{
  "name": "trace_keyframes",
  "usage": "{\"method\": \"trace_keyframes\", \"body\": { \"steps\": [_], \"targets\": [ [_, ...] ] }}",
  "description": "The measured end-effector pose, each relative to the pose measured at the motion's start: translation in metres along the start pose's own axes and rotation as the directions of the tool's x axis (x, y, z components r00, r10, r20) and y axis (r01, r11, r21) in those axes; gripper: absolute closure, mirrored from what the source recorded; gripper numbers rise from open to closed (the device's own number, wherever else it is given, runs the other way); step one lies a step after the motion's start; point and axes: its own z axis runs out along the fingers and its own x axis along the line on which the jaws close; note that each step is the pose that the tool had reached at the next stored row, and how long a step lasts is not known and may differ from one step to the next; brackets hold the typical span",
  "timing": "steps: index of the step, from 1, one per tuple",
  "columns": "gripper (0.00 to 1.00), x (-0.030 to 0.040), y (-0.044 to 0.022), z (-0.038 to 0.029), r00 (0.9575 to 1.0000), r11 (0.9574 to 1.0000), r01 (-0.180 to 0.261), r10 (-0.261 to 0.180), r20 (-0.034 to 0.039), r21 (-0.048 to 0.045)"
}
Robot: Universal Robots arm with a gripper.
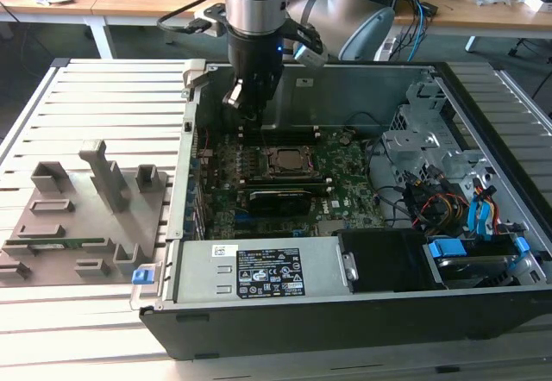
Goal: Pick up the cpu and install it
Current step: 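Install the first cpu locking lever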
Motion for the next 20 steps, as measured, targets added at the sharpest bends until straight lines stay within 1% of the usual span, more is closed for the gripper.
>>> {"method": "trace_keyframes", "body": {
  "steps": [1,2,4,5,6,7,8,10,11,12,13,14,15,16,17,18,19,20],
  "targets": [
    [0.89,0.0000,0.0000,0.0001,0.9997,0.9997,-0.023,0.023,0.0002,0.0008],
    [0.89,0.0000,0.0000,0.0002,0.9986,0.9986,-0.053,0.053,0.0003,0.0016],
    [0.89,0.0000,0.0000,0.0003,0.9968,0.9968,-0.080,0.080,0.0006,0.0024],
    [0.89,0.0000,0.0000,0.0004,0.9947,0.9947,-0.103,0.103,0.0009,0.0030],
    [0.89,0.0000,0.0000,0.0005,0.9912,0.9912,-0.132,0.132,0.0013,0.0039],
    [0.89,0.0000,0.0000,0.0007,0.9863,0.9863,-0.165,0.165,0.0018,0.0047],
    [0.89,0.0000,0.0000,0.0011,0.9800,0.9800,-0.199,0.199,0.0023,0.0056],
    [0.89,-0.0008,0.0007,0.0028,0.9732,0.9732,-0.230,0.230,0.0029,0.0063],
    [0.89,-0.0008,0.0007,0.0033,0.9677,0.9677,-0.252,0.252,0.0030,0.0070],
    [0.89,-0.0008,0.0007,0.0037,0.9595,0.9595,-0.282,0.282,0.0036,0.0077],
    [0.89,-0.0007,0.0007,0.0041,0.9471,0.9470,-0.321,0.321,0.0040,0.0091],
    [0.89,-0.0007,0.0007,0.0044,0.9328,0.9327,-0.361,0.360,0.0034,0.0128],
    [0.89,-0.0007,0.0007,0.0046,0.9138,0.9136,-0.406,0.406,0.0022,0.0175],
    [0.89,-0.0007,0.0007,0.0046,0.9056,0.9055,-0.424,0.424,0.0018,0.0192],
    [0.89,-0.0007,0.0007,0.0047,0.8992,0.8989,-0.438,0.438,0.0016,0.0205],
    [0.89,-0.0007,0.0007,0.0048,0.8903,0.8900,-0.455,0.455,0.0014,0.0221],
    [0.89,-0.0007,0.0007,0.0049,0.8844,0.8842,-0.467,0.467,0.0014,0.0230],
    [0.89,-0.0007,0.0007,0.0050,0.8714,0.8711,-0.490,0.491,0.0015,0.0247]
  ]
}}
